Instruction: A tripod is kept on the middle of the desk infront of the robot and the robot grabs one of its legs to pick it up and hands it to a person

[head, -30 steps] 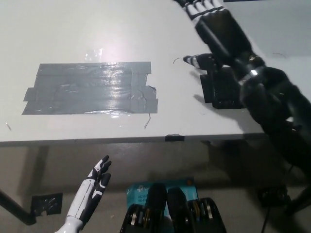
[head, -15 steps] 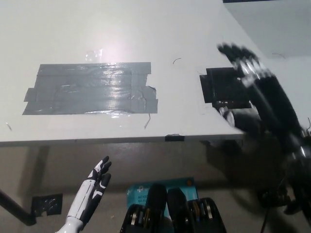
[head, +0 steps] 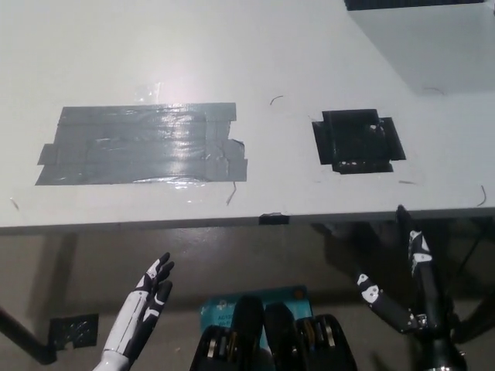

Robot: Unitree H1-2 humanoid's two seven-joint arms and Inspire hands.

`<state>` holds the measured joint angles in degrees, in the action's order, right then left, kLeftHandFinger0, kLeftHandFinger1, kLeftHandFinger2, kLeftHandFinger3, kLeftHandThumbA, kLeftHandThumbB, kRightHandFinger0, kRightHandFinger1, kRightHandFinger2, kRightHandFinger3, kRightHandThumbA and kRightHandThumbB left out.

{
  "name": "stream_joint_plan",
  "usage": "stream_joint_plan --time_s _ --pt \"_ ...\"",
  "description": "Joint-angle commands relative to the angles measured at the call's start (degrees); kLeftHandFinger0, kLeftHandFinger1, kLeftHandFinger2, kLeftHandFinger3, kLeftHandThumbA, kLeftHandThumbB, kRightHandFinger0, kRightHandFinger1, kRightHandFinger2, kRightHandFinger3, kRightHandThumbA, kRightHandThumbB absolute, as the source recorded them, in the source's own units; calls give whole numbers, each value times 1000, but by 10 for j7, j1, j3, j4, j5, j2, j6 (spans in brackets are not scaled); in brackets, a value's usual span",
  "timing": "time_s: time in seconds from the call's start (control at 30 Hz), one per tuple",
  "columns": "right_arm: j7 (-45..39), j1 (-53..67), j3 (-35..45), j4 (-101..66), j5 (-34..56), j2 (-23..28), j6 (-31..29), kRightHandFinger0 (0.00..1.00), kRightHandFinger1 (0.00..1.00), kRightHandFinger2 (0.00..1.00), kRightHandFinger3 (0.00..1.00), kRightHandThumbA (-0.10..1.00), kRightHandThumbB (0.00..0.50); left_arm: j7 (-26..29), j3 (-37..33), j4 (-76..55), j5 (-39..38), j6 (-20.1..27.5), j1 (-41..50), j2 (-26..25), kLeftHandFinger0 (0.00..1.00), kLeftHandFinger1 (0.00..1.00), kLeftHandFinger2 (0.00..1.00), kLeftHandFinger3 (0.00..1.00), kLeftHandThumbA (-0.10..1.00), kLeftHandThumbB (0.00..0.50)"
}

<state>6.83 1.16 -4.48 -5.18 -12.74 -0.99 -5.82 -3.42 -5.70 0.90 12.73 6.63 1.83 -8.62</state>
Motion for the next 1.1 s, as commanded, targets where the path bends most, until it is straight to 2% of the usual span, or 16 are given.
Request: stream_joint_plan --time_s 0.0,0.2,0.57,0.63,0.7,1.07 --pt "11 -18 19 17 45 -13 -53 1000 1000 1000 1000 695 17 10 11 -12 -10 29 -7 -2 1000 1000 1000 1000 1000 86" --pt "2 -17 17 27 27 -9 -48 1000 1000 1000 1000 707 28 9 12 -12 -8 27 -7 -1 1000 1000 1000 1000 1000 94" --pt "-3 -31 8 43 11 -3 -44 1000 1000 1000 1000 655 53 7 16 -10 -9 30 -13 -3 1000 1000 1000 1000 1000 88" --pt "-4 -31 4 44 2 0 -46 1000 1000 1000 1000 583 30 8 17 -10 -8 28 -14 -3 1000 1000 1000 1000 1000 89" --pt "-6 -34 -2 44 -7 6 -46 1000 1000 1000 1000 564 17 9 17 -9 -7 29 -17 -2 1000 1000 1000 1000 1000 89" --pt "-4 -32 -10 51 -8 11 -49 1000 1000 1000 1000 525 31 8 20 -9 -6 26 -16 -3 1000 1000 1000 1000 1000 92"
